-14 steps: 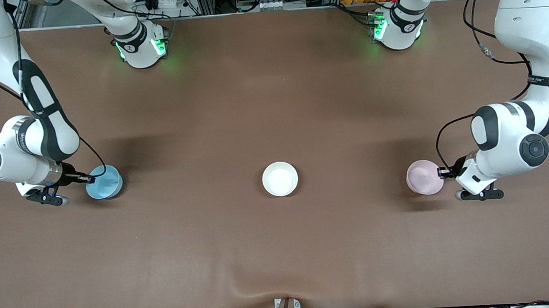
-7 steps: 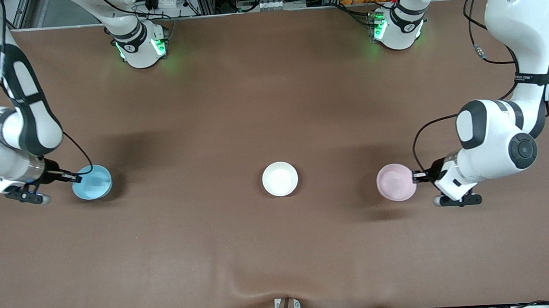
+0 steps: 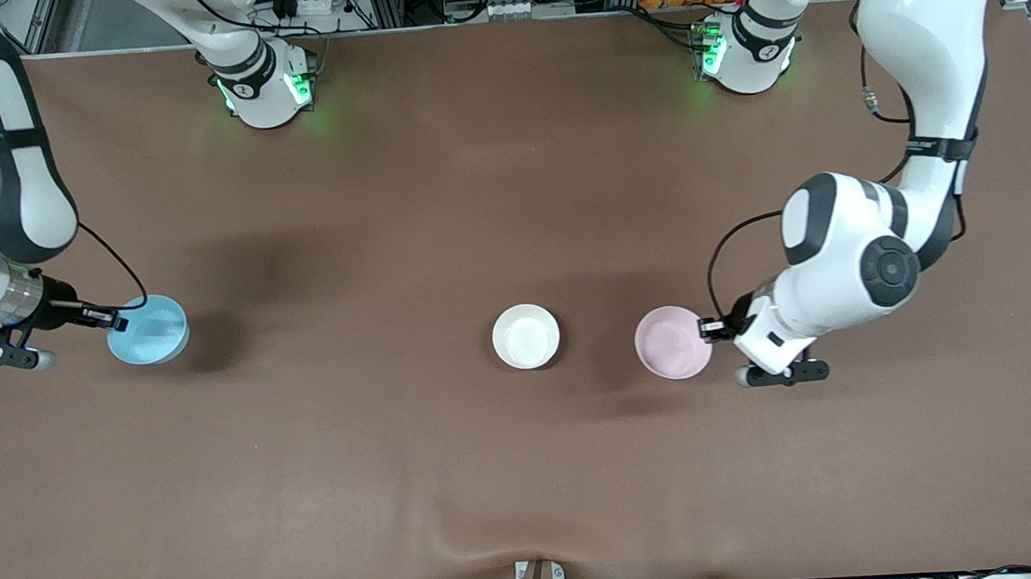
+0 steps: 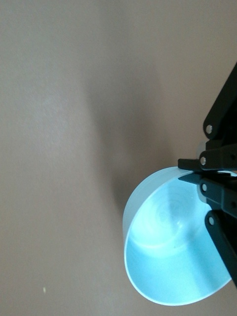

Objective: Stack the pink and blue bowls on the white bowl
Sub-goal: 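Carry the pink bowl over the white bowl while the right gripper lifts the blue bowl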

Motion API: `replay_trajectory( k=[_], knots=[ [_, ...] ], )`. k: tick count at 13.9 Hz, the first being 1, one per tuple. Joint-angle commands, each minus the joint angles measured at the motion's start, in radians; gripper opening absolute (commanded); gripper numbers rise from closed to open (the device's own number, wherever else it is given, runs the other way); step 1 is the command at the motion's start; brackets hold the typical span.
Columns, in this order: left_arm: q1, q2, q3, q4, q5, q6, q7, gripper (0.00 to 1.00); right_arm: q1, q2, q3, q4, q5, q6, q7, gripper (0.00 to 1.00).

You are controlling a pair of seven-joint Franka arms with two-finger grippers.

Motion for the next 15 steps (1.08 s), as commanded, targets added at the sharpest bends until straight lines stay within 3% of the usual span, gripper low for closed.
replay_trajectory(
  k=[1,6,10,15],
  knots=[
    [-0.082,0.038,0.005,0.079,-0.015,-0.025,-0.086,0.00,-0.008,-0.042,0.009,0.041,0.073,-0.118,-0.004,0.00],
    [-0.193,0.091,0.005,0.116,-0.015,-0.020,-0.217,0.00,0.008,-0.077,0.021,0.101,0.135,-0.245,0.062,0.00],
    [-0.288,0.148,0.012,0.171,-0.013,-0.008,-0.321,0.00,0.110,-0.122,0.024,0.117,0.135,-0.275,0.252,0.00],
    [-0.319,0.202,0.012,0.174,-0.013,0.084,-0.343,0.00,0.234,-0.123,0.024,0.188,0.135,-0.330,0.521,0.00]
  ],
)
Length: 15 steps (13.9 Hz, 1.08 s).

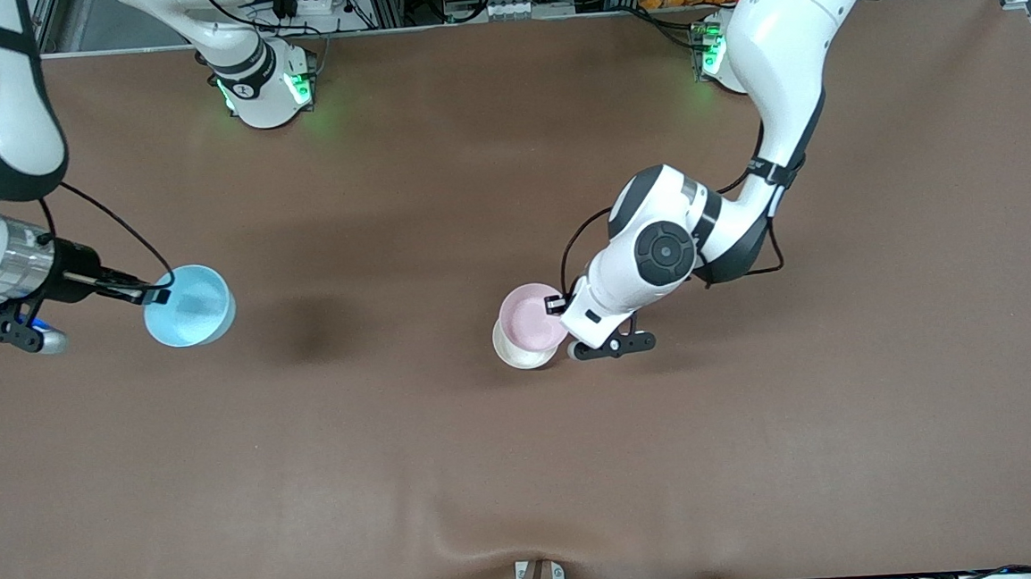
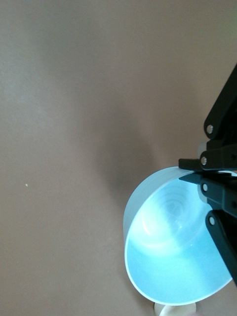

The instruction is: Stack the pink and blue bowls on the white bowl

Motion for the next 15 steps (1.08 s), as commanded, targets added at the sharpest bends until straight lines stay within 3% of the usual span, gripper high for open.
replay_trajectory(
  k=[1,6,10,14,15],
  knots=[
    [-0.011,0.041,0.010,0.037,-0.014,0.041,-0.014,0.00,0.076,-0.007,-0.009,0.043,0.018,-0.036,0.162,0.00],
    [-0.023,0.072,0.013,0.037,-0.011,0.089,-0.014,0.00,0.152,0.006,-0.008,0.072,0.035,-0.028,0.342,0.00],
    [-0.023,0.093,0.015,0.037,-0.010,0.115,-0.006,0.00,0.165,0.006,-0.009,0.072,0.136,-0.027,0.367,0.00],
    [-0.022,0.118,0.015,0.037,-0.010,0.147,-0.005,0.00,0.200,0.006,-0.009,0.074,0.141,-0.008,0.428,0.00],
    [-0.020,0.120,0.015,0.039,-0.013,0.147,-0.014,0.43,0.206,0.006,-0.009,0.074,0.142,-0.005,0.435,0.00]
  ],
)
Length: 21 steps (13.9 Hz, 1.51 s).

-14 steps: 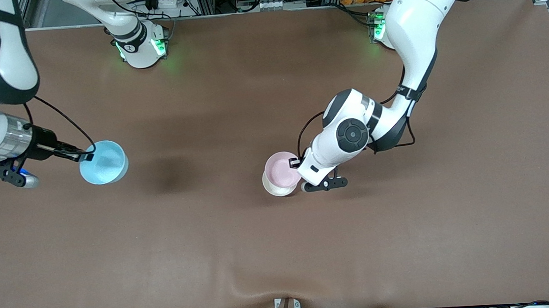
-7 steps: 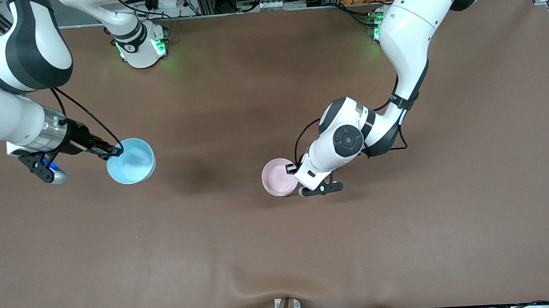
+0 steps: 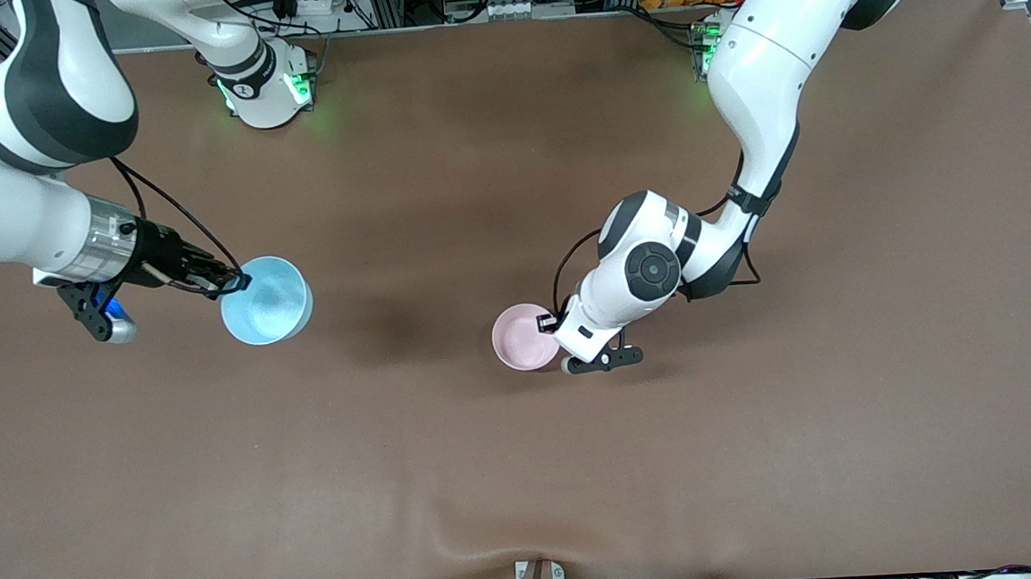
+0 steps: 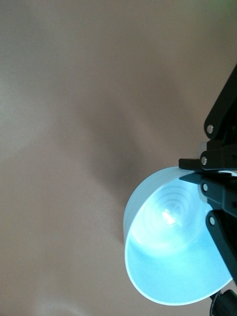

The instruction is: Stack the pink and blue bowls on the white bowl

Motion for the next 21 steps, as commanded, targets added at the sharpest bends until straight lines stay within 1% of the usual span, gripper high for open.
replay_trajectory(
  k=[1,4,7,8,9,10,12,14,16,18,19,20,21],
  knots=[
    [-0.009,0.014,0.011,0.028,-0.014,0.009,-0.012,0.99,0.030,0.006,-0.011,0.019,0.023,0.001,0.044,0.00],
    [-0.011,-0.020,0.011,0.044,-0.004,0.005,-0.012,1.00,0.058,0.004,-0.011,0.033,0.022,-0.010,0.082,0.00],
    [0.026,-0.078,0.014,0.040,0.001,-0.020,-0.003,1.00,0.107,0.004,-0.011,0.033,0.017,0.001,0.095,0.00],
    [0.041,-0.115,0.020,0.038,0.039,-0.084,0.000,1.00,0.115,0.004,-0.011,0.034,0.022,0.003,0.099,0.00],
    [0.046,-0.150,0.027,0.040,0.117,-0.142,0.005,1.00,0.134,0.003,-0.010,0.034,0.022,0.009,0.121,0.00],
    [0.062,-0.191,0.033,0.038,0.206,-0.193,0.005,1.00,0.168,0.004,-0.011,0.033,0.022,0.032,0.162,0.00],
    [0.108,-0.245,0.033,0.041,0.312,-0.273,0.020,1.00,0.228,0.015,-0.011,0.031,0.020,0.099,0.245,0.00],
    [0.147,-0.287,0.033,0.041,0.377,-0.295,0.130,1.00,0.285,0.047,-0.013,0.031,0.015,0.165,0.299,0.00],
    [0.188,-0.339,0.042,0.043,0.426,-0.299,0.259,1.00,0.340,0.102,-0.013,0.040,0.008,0.229,0.352,0.00],
    [0.269,-0.388,0.031,0.043,0.429,-0.342,0.404,1.00,0.384,0.176,-0.013,0.080,0.005,0.277,0.397,0.00],
    [0.291,-0.412,0.031,0.041,0.424,-0.353,0.502,1.00,0.415,0.220,-0.014,0.114,0.000,0.283,0.418,0.00],
    [0.305,-0.437,0.031,0.041,0.423,-0.376,0.564,1.00,0.446,0.269,-0.016,0.161,-0.029,0.283,0.450,0.00],
    [0.314,-0.461,0.036,0.041,0.418,-0.420,0.578,1.00,0.469,0.318,-0.014,0.206,-0.090,0.283,0.496,0.00]
  ],
)
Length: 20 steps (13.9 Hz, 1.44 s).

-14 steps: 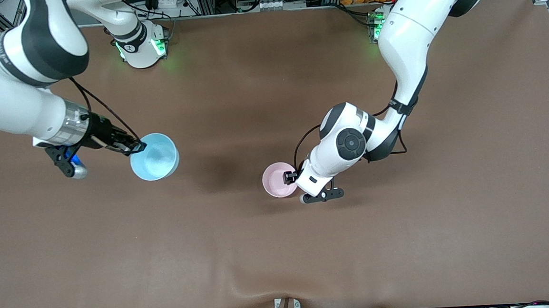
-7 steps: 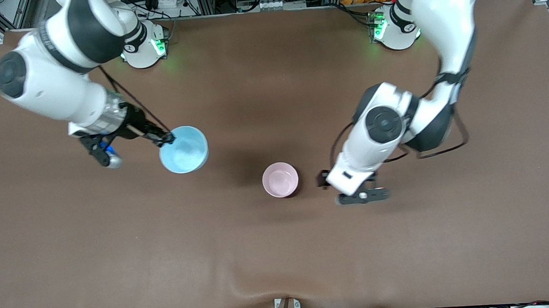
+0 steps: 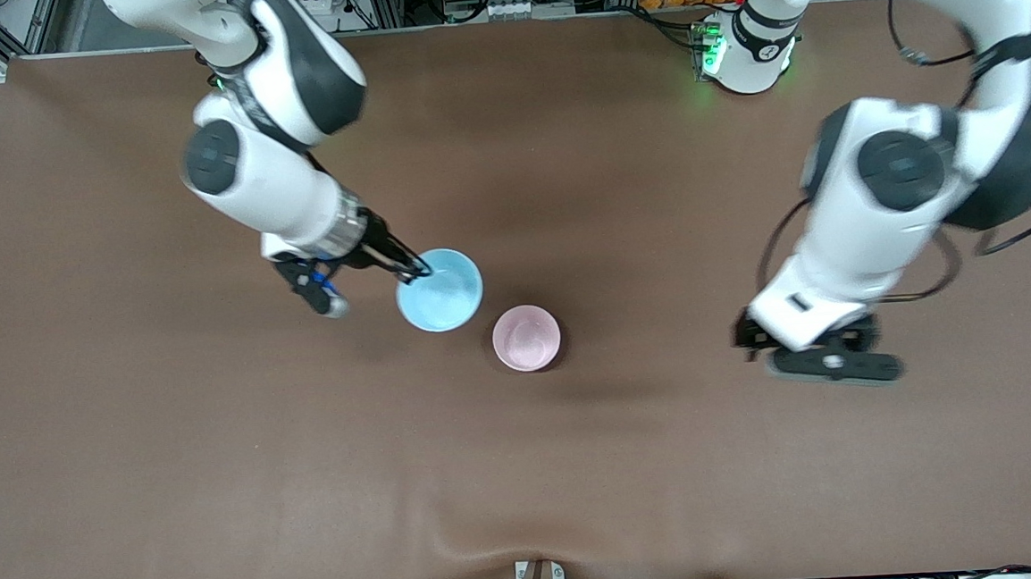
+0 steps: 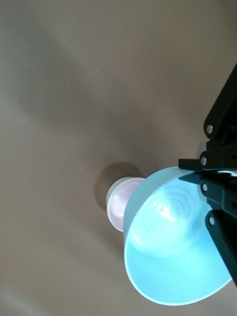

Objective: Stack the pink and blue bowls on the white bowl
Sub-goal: 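Lower the blue bowl into the pink bowl with the right gripper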

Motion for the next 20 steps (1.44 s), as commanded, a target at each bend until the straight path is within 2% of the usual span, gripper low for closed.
replay_trajectory(
  k=[1,3,4,8,10,12,20],
  knots=[
    [0.043,-0.088,-0.007,-0.023,-0.051,-0.126,0.040,1.00,0.076,0.161,-0.012,0.177,-0.128,-0.016,0.143,0.00],
    [0.152,-0.143,-0.012,-0.036,-0.276,-0.200,0.009,1.00,0.107,0.246,-0.012,0.242,-0.172,-0.013,0.220,0.00],
    [0.178,-0.173,-0.014,-0.058,-0.332,-0.269,-0.013,1.00,0.110,0.267,-0.012,0.253,-0.171,-0.005,0.226,0.00],
    [0.218,-0.299,-0.012,-0.134,-0.345,-0.351,-0.037,1.00,0.110,0.319,-0.012,0.247,-0.156,0.142,0.225,0.00],
    [0.217,-0.373,-0.014,-0.208,-0.346,-0.341,-0.066,1.00,0.110,0.336,-0.012,0.245,-0.157,0.176,0.222,0.00],
    [0.217,-0.411,-0.014,-0.233,-0.348,-0.341,-0.070,1.00,0.119,0.352,-0.012,0.244,-0.159,0.179,0.222,0.00],
    [0.214,-0.404,-0.017,-0.218,-0.343,-0.341,-0.065,1.00,0.167,0.376,-0.012,0.167,-0.157,0.260,0.228,0.00]
  ],
)
